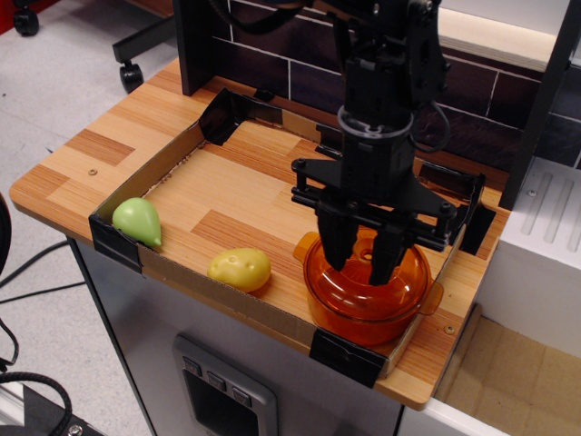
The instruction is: Take lid off pot
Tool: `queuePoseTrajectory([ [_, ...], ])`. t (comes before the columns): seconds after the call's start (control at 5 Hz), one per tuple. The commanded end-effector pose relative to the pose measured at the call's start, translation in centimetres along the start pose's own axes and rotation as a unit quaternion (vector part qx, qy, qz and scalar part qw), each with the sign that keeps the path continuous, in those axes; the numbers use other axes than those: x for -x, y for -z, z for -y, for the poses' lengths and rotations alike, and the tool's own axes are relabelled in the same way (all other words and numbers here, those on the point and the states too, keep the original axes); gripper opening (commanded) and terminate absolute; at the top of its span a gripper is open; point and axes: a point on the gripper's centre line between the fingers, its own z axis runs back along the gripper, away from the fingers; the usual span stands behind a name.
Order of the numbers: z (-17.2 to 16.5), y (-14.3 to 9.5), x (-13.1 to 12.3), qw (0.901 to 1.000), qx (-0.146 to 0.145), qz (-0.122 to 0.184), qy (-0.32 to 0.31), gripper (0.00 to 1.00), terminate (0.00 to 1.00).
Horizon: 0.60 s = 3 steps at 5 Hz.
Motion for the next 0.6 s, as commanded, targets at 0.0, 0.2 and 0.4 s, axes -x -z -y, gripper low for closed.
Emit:
queuePoseTrajectory([
  [0.0,-0.6,-1.5,0.0,0.9998,0.005,0.018,0.006,0.0,0.0],
  [0.2,-1.2,-3.2,0.4,0.9995,0.02,0.023,-0.006,0.0,0.0],
  [0.4,-1.9,-5.5,0.3,0.9982,0.047,0.033,-0.014,0.0,0.0],
])
